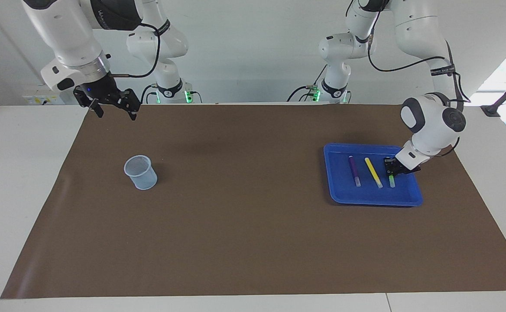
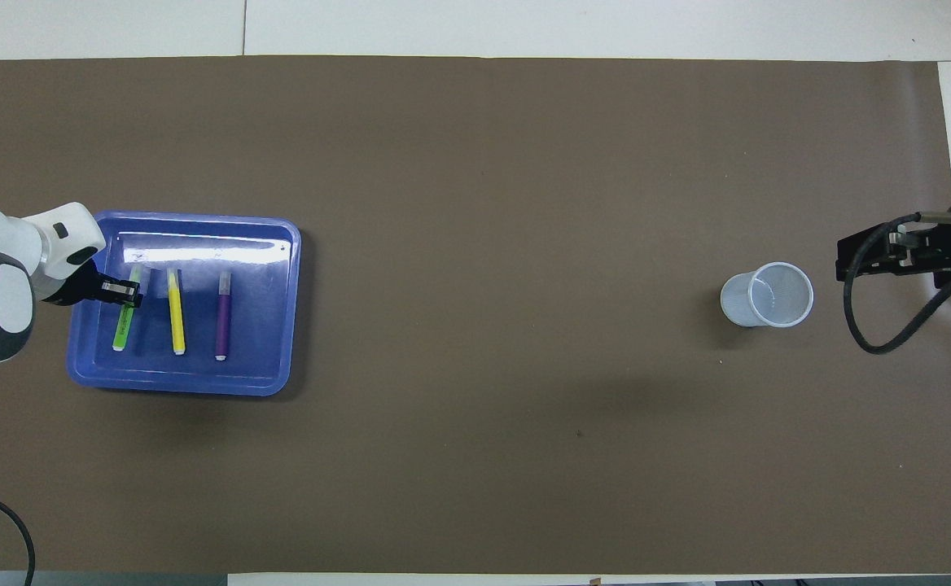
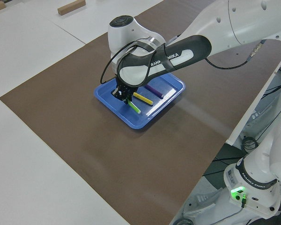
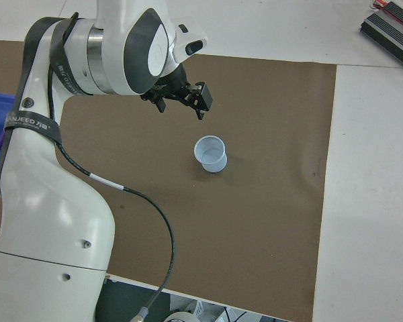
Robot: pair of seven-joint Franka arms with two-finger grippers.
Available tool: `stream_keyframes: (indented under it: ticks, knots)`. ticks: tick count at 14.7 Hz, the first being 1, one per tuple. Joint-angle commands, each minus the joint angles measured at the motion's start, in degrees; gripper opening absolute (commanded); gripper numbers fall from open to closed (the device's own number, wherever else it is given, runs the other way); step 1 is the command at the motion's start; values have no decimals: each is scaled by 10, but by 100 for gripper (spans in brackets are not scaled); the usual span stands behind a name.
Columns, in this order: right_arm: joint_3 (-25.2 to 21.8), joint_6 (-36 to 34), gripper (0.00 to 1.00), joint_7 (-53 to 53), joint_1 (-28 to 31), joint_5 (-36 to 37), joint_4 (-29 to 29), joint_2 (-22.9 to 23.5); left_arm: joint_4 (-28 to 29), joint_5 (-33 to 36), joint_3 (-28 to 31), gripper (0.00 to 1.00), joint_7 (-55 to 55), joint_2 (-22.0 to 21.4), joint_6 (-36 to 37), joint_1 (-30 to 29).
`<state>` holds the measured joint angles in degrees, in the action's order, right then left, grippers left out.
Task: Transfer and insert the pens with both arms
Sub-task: 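Grasp the green pen in the blue tray with the left gripper, then lift the green pen with the left gripper while the right gripper approaches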
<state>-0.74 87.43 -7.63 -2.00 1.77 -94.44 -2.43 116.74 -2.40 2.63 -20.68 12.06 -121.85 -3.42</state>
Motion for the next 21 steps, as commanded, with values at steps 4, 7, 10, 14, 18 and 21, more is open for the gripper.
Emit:
stream_keyframes:
  ticks: [4,7,10,14,18,21]
  knots:
    - [0,-7,100,8,17,-1,-4,-7,-181,-6,-6,0,207,-7,249,46]
    - [5,-6,100,9,12,-1,-4,-6,-224,-50,-12,0,382,-26,329,82]
    - [19,-3,100,0,12,-57,-1,-6,-216,-121,-25,0,548,-71,337,97]
    - [56,9,100,-45,20,-171,-3,-6,-214,-243,-30,0,752,-91,339,113]
    - [93,45,100,-98,20,-279,-6,-6,-159,-369,-34,0,884,-119,323,114]
    - [135,98,100,-188,19,-345,-21,-10,-96,-428,-36,0,957,-149,270,132]
